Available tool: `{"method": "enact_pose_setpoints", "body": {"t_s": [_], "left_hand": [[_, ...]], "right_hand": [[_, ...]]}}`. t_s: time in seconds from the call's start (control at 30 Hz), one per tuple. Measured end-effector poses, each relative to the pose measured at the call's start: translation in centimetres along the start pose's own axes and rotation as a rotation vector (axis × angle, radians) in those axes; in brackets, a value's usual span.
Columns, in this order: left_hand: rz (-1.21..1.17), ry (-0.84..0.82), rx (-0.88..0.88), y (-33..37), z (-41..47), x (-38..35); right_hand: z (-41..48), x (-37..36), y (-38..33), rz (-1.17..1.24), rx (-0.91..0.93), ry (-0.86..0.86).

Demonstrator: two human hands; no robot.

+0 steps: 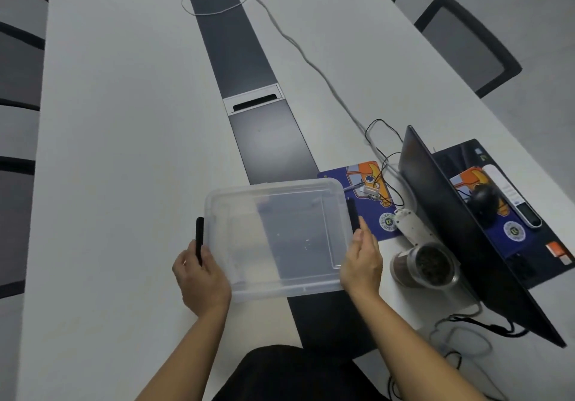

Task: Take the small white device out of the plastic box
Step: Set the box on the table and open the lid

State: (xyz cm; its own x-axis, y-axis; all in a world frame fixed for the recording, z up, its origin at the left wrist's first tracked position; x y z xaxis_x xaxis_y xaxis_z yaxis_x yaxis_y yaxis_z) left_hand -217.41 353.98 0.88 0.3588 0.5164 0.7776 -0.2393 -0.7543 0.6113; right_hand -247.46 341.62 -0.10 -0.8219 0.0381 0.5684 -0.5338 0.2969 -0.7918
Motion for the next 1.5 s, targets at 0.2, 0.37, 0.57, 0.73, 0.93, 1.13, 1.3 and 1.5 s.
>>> {"method": "enact_pose_setpoints", "body": {"t_s": [0.2,0.37,0.57,0.73,0.93,1.13,1.3,1.5], "left_hand": [[0.095,-0.042,-0.059,0.0,0.2,-0.3],[0.049,-0.076,-0.039,0.3,0.3,-0.2],[-0.043,-0.149,-0.085,0.6,0.5,2.6],[-0.250,-0.221,-0.164,0.2,-1.9,7.1],[-0.302,-0.338,-0.086,-6.1,-7.5,7.7],[-0.057,-0.582,-0.057,-14.2,-11.2,5.9],[0.307,-0.748,-0.026,-19.5,-10.4,2.2],[0.320,-0.847,-0.002,-19.8,-9.3,-0.1]], "right_hand": [[0.1,0.2,-0.1,-0.223,0.027,0.076],[0.4,-0.1,-0.6,-0.273,0.124,0.063],[0.0,0.6,-1.3,-0.188,0.105,-0.045],[-5.1,2.1,-1.7,0.032,0.071,0.052],[-14.1,2.6,4.7,0.188,-0.185,0.201],[-21.7,3.8,12.6,0.041,-0.399,0.194],[-21.0,3.2,13.4,-0.133,-0.406,-0.010],[-17.0,0.4,12.3,-0.254,-0.376,-0.153]]}}
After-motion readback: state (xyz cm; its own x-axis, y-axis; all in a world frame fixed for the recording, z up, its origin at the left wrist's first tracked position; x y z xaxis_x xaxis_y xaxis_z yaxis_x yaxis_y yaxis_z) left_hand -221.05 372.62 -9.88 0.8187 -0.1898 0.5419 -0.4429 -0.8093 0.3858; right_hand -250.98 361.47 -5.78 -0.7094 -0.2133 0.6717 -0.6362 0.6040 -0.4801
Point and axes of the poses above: each hand's wrist, its own z-axis towards the middle knuckle, its own x-axis out of the back of the hand, y = z × x, the point moved 6 cm from there along z, towards the middle knuckle, and after that the axes turned 5 degrees about z, right-handed, at the moved point
